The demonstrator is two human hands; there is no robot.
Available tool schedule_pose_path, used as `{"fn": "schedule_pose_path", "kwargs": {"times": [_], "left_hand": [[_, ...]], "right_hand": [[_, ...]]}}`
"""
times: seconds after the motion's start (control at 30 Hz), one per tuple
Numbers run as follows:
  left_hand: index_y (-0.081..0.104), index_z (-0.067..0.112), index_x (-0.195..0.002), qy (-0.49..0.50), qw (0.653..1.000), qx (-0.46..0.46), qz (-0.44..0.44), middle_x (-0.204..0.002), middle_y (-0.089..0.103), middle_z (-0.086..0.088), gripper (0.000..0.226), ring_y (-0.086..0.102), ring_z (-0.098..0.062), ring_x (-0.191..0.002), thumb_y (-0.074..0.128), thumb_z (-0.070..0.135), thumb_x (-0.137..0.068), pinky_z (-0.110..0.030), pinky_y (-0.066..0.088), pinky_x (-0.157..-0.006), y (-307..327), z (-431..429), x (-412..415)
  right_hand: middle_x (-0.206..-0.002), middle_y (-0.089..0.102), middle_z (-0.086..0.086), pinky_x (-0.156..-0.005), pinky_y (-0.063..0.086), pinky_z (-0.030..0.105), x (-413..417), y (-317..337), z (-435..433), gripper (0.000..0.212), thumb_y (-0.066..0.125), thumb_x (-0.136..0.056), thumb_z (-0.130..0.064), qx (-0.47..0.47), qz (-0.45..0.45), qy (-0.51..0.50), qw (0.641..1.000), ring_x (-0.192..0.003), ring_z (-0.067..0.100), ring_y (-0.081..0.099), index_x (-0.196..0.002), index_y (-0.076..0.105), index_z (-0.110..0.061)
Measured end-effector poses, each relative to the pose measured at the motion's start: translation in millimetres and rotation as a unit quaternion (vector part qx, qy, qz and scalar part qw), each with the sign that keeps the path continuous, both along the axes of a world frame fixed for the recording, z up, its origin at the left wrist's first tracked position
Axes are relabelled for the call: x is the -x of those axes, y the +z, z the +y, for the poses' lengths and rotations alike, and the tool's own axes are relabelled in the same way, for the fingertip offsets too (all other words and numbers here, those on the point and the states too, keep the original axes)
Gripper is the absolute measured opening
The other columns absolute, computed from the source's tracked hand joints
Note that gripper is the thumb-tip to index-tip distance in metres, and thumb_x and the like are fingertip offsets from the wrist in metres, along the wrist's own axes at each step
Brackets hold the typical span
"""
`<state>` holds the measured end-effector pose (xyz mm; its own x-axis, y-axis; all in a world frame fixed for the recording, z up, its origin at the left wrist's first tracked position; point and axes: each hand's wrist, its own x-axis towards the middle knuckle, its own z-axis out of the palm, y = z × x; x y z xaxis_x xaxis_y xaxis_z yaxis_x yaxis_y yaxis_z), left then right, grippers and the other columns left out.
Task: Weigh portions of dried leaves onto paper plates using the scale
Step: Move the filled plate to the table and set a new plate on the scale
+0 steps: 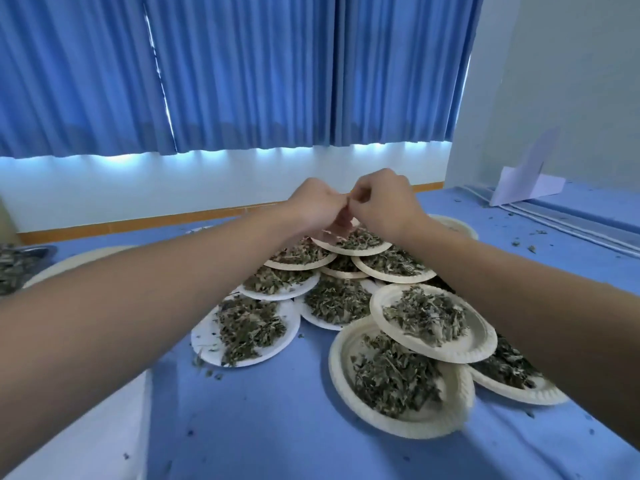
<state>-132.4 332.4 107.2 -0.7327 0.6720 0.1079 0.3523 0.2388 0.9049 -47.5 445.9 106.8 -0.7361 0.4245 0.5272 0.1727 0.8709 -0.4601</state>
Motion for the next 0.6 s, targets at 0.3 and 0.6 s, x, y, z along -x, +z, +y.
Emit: {"fn": "schedule_pose_path", "kwargs": {"times": [0.3,0.6], "left_hand": [[0.074,0.000,-0.088,0.094,0.980,0.077,0.158,-0.088,0.077,-0.013,0.036,0.074,-0.025,-0.081,0.047,0.018,-0.103,-0.031,0.057,-0.067,-2,-205,42],[0.078,0.023,-0.102,0.096,0.912,0.221,0.330,-0.100,0.075,0.006,0.019,0.065,-0.012,-0.093,0.062,0.031,-0.098,-0.023,0.050,-0.083,-30,-333,66]], "right_hand": [[-0.082,0.076,0.004,-0.077,0.057,0.033,61,-6,-167,0.014,0.065,-0.088,-0.012,-0.005,0.012,0.218,0.976,-0.081,0.019,0.070,-0.091,0.079,-0.012],[-0.102,0.060,-0.016,-0.076,0.049,0.037,94,-17,-239,0.018,0.061,-0.099,-0.032,-0.231,-0.106,0.344,0.904,-0.098,0.015,0.059,-0.108,0.078,-0.032]]}}
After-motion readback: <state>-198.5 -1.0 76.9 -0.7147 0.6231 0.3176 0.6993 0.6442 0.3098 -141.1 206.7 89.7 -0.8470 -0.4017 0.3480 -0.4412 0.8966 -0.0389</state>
